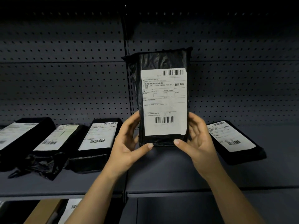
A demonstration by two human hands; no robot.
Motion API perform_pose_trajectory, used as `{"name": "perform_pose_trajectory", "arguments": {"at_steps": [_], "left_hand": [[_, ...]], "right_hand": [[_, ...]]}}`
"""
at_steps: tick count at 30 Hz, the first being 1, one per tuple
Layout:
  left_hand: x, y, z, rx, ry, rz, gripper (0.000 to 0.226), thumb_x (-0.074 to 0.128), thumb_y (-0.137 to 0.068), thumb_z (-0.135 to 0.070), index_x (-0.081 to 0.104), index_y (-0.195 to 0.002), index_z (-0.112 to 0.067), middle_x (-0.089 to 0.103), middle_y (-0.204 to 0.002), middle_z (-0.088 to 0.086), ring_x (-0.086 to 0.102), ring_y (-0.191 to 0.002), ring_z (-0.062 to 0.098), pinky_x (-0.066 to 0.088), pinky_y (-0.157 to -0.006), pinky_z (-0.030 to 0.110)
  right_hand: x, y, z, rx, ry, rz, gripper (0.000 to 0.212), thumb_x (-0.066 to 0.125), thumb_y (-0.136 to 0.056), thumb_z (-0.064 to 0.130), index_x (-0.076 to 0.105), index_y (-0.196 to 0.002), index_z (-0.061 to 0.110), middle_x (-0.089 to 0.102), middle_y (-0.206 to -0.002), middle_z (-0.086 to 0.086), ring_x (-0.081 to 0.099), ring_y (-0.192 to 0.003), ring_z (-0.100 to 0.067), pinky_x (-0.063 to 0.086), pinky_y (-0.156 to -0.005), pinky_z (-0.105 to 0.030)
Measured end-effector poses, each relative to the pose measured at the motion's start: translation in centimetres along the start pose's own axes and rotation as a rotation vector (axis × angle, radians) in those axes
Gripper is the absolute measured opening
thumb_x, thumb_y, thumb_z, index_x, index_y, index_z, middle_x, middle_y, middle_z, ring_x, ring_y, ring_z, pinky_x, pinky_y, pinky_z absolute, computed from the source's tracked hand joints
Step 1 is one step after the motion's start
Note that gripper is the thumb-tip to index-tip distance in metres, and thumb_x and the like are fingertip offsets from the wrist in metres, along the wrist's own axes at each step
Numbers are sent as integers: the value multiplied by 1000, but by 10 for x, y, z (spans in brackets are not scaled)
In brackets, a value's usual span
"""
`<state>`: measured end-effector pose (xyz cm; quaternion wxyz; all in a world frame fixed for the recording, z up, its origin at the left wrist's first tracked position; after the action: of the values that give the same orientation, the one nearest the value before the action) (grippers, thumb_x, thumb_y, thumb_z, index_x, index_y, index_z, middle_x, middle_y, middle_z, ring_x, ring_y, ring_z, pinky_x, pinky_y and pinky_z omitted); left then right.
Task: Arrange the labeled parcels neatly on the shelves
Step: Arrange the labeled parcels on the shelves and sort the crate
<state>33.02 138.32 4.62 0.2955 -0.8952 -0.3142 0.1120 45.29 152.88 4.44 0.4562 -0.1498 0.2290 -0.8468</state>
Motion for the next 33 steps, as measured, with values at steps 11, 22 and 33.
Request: {"name": "perform_pose_trajectory", "arguments": {"at_steps": [11,22,33], "left_hand": [[-5,7,19,-223,-177,-9,79,69,-86,-12,26,-151,-25,41,-148,-18,33,-138,-3,28,-116,28],[-7,30,61,-484,-404,102,50,62,-93,-25,32,-114,-59,44,-113,-52,35,-114,-30,25,-98,-3],[-4,-1,17,-145,-764,-20,51,64,-87,-38,48,-132,-20,46,-126,-11,37,-123,6,26,-97,14]], "right_hand": [[16,-2,-27,240,104,45,60,61,-93,10,40,-143,35,58,-129,26,49,-122,12,42,-94,-8],[25,18,-85,581,235,146,52,63,-93,33,44,-141,44,58,-133,19,48,-129,-3,36,-114,-42],[-14,11,-38,402,566,-187,30,73,-85,18,64,-109,33,65,-109,15,63,-98,0,50,-82,-16]]}}
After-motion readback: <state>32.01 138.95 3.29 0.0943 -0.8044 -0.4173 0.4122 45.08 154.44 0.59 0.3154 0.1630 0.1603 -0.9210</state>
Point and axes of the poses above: each hand's wrist, its own y-axis away from the middle knuckle, its own x-axis out of the palm, z = x × y, the point moved 9 cm from there along -y, towards the middle knuckle
